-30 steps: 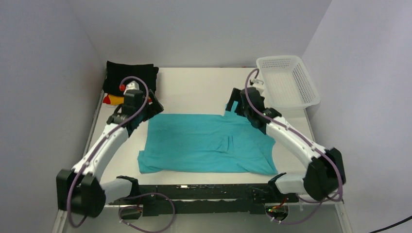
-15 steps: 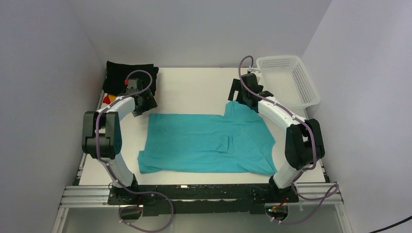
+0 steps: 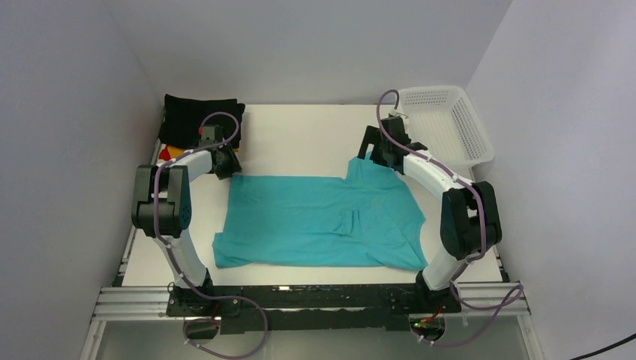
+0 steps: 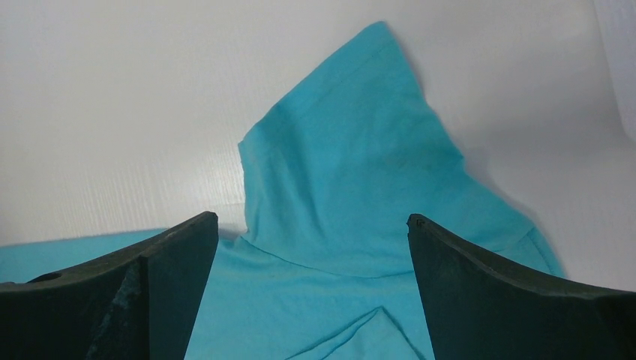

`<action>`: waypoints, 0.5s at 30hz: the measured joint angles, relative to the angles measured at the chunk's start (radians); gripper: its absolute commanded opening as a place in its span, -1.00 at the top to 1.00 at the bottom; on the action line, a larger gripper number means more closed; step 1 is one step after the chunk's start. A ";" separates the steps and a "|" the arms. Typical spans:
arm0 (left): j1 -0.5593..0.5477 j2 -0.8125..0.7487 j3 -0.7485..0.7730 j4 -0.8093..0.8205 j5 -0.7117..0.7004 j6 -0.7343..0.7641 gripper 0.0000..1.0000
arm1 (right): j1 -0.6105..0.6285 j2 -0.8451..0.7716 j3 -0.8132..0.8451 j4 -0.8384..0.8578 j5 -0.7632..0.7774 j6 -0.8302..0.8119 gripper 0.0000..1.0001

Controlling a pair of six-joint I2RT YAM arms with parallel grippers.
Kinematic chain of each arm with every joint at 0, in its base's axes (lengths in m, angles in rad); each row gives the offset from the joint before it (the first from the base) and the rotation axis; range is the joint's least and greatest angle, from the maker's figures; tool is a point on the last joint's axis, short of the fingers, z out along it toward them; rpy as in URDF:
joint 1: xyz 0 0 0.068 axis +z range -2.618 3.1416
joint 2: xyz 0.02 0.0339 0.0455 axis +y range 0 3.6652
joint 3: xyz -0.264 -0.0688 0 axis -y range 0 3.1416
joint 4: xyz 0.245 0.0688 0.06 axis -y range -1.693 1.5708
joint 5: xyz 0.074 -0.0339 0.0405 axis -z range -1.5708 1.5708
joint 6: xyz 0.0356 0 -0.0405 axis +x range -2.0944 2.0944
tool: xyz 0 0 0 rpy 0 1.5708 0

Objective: Fold and stack the t-shirts
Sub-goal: Grab the side of the flattened tshirt furthest away from the robot with both arms

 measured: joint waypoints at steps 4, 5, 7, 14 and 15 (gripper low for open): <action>-0.004 0.000 -0.007 0.006 0.010 0.000 0.21 | -0.006 0.000 -0.002 0.000 -0.010 0.008 -0.96; -0.007 -0.001 -0.007 0.007 0.007 -0.001 0.21 | -0.008 0.000 -0.002 0.000 -0.010 0.009 -0.96; -0.013 -0.001 -0.007 0.005 -0.003 -0.002 0.23 | -0.013 0.000 -0.002 0.000 -0.011 0.015 -0.95; -0.066 0.000 0.018 -0.079 -0.091 -0.002 0.55 | -0.021 0.000 -0.019 0.000 -0.014 0.026 -0.94; -0.071 0.001 0.022 -0.090 -0.098 -0.003 0.67 | -0.021 0.000 -0.020 0.000 -0.014 0.026 -0.94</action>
